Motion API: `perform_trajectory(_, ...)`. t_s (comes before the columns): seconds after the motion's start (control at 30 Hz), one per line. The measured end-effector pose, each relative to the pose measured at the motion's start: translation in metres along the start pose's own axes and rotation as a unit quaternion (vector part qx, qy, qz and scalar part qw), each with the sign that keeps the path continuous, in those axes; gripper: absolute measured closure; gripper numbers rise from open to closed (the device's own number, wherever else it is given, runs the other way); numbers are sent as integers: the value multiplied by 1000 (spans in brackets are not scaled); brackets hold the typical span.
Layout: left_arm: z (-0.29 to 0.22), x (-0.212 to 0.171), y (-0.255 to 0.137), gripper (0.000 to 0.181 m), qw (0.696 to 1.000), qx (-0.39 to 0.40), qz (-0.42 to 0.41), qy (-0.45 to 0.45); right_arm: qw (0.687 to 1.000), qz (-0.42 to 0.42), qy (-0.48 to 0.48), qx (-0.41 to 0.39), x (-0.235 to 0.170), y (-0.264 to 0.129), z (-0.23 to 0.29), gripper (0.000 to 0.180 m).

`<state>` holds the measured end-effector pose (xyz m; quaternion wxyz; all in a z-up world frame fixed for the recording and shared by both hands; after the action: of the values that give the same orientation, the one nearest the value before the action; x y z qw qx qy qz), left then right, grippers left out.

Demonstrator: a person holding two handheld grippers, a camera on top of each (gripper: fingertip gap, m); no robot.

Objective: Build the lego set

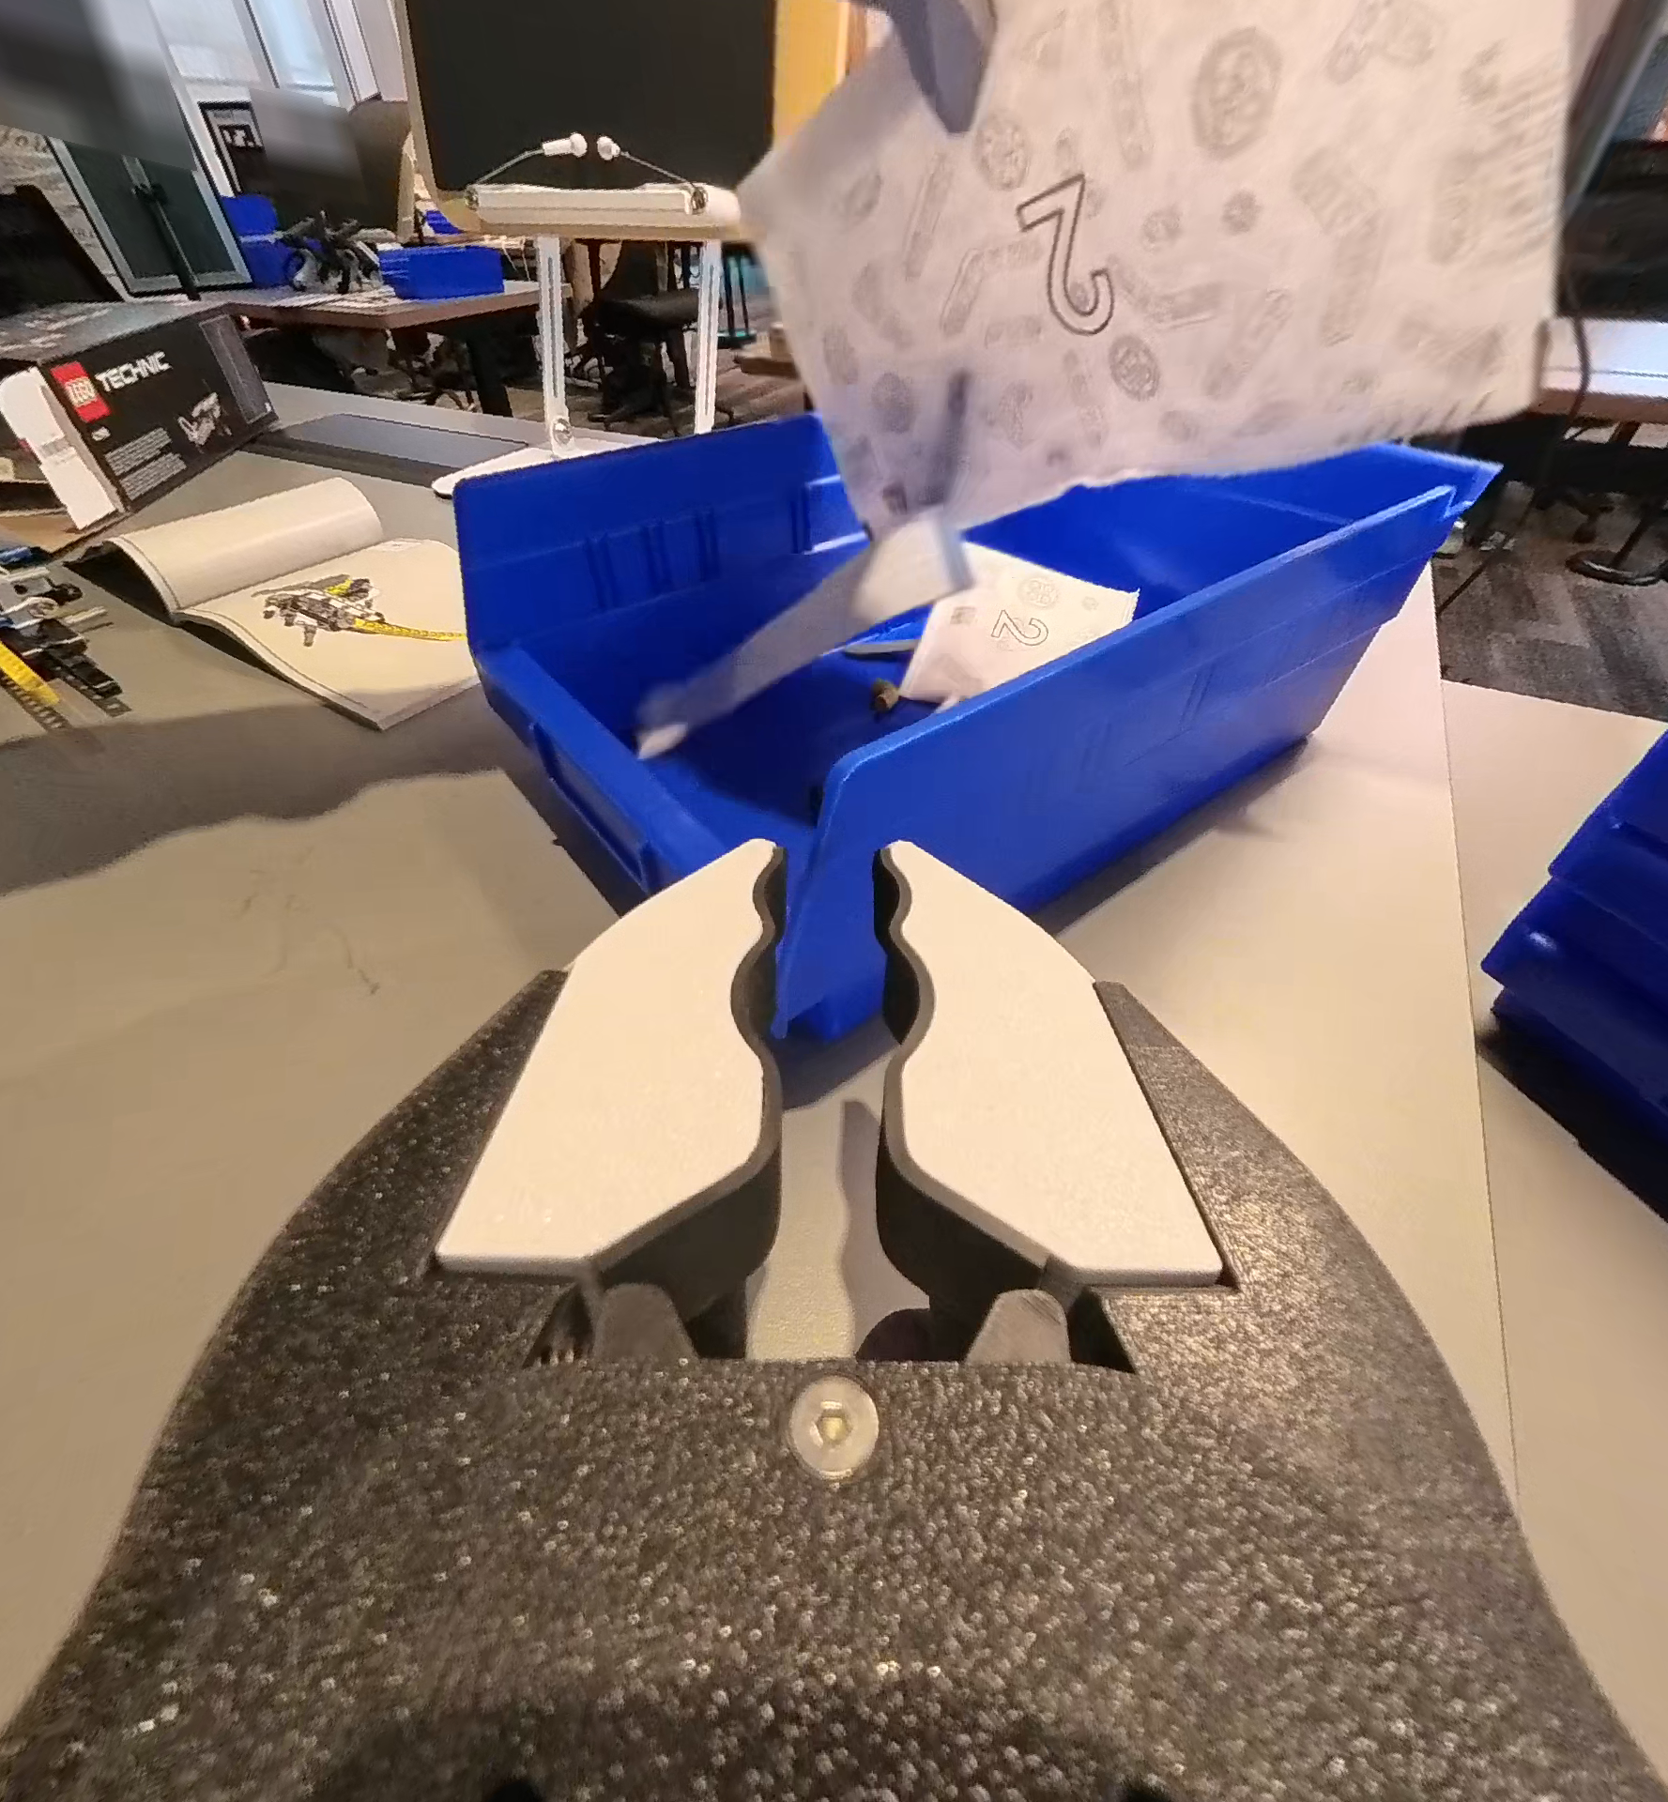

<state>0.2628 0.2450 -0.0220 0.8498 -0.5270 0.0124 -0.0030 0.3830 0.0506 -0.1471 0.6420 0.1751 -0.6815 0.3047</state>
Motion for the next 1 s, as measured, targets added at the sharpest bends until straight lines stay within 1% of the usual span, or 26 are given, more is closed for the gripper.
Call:
perform_trajectory(0.03, 2, 6, -3, 177, 1000, 1, -28, -11, 1000, 0, 0, 0, 0, 0, 0, 163)
perform_trajectory(0.07, -4, 11, -3, 179, 998, -35, -45, -29, 1000, 0, 1, 0, 0, 0, 0, 163)
perform_trajectory(0.1, -8, 10, 0, 179, 998, -43, -27, -22, 1000, 1, 1, 1, 0, 0, 0, 163)
perform_trajectory(0.13, -4, 7, 2, 178, 1000, -8, -7, 2, 1000, 1, 1, 1, 0, 0, 0, 163)
perform_trajectory(0.17, -2, 9, 0, 180, 1000, 8, -17, 6, 1000, 0, 1, 1, 0, 0, 0, 163)
perform_trajectory(0.2, -4, 13, -1, 179, 999, -13, -35, -13, 1000, -1, 1, 0, 0, 0, 0, 163)
perform_trajectory(0.23, -8, 14, 1, 179, 999, -32, -29, -17, 1000, -1, 2, 0, 0, 0, 0, 163)
perform_trajectory(0.3, -5, 10, 2, 178, 1000, -6, -13, 7, 1000, -1, 3, 1, 0, 0, 0, 163)
perform_trajectory(0.37, -11, 12, 2, 176, 999, -42, -20, -12, 1000, -1, 4, 1, 0, 0, -1, 163)
perform_trajectory(0.4, -7, 10, 0, 176, 1000, -18, -12, 2, 1000, 0, 4, 1, 0, 0, -1, 163)
perform_trajectory(0.43, 0, 10, -6, 178, 1000, 12, -24, 8, 1000, 0, 4, 1, 0, 0, -1, 163)
perform_trajectory(0.47, -2, 15, -11, 179, 998, -9, -54, -12, 1000, 0, 4, 1, 0, 0, -1, 163)
perform_trajectory(0.5, -10, 18, -11, 178, 997, -51, -59, -24, 1000, 0, 5, 1, 0, 0, -1, 163)
perform_trajectory(0.53, -15, 13, -7, 177, 998, -53, -25, -6, 1000, 2, 6, 3, -1, 0, -1, 163)
perform_trajectory(0.57, -12, 9, -7, 177, 1000, -21, -7, 19, 1000, 2, 7, 4, -1, 1, 0, 162)
perform_trajectory(0.6, -11, 13, -11, 178, 999, -18, -30, 13, 1000, 1, 9, 6, 0, 1, 0, 162)
perform_trajectory(0.63, -15, 18, -12, 179, 997, -51, -50, -13, 1000, 1, 9, 6, 0, 1, 0, 162)
perform_trajectory(0.67, -19, 15, -8, 178, 997, -66, -29, -15, 1000, 1, 8, 6, 0, 1, 0, 162)
perform_trajectory(0.7, -19, 8, -3, 178, 999, -42, 8, 13, 1000, 0, 7, 6, 0, 1, 0, 162)
perform_trajectory(0.73, -14, 6, -3, 177, 999, -16, 8, 27, 1000, -1, 6, 6, 0, 0, 0, 162)
perform_trajectory(0.77, -15, 11, -5, 179, 999, -32, -21, 5, 1000, -2, 7, 6, 0, 0, 0, 162)
perform_trajectory(0.8, -17, 13, -5, 179, 998, -58, -31, -17, 1000, -3, 8, 7, 0, 0, 0, 162)
perform_trajectory(0.83, -19, 9, 0, 177, 998, -58, -7, -7, 1000, -4, 9, 7, 0, 0, 0, 161)
perform_trajectory(0.87, -20, 3, 4, 177, 999, -41, 18, 17, 1000, -4, 11, 9, 0, 0, 0, 161)
perform_trajectory(0.9, -20, 2, 6, 177, 999, -38, 24, 23, 1000, -6, 15, 10, 1, 0, -1, 159)
perform_trajectory(1.0, -16, 3, 5, 176, 999, -45, 8, 0, 999, -20, 27, -3, 7, -1, -11, 154)
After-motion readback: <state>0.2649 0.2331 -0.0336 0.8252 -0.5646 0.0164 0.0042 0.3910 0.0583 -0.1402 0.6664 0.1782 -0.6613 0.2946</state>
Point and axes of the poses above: each gripper's, where its closed fingertips meet, y out along the fingers, x out of its top, z = x × y across the jaws, the point moved 4 cm from there along -y, back along the fingers
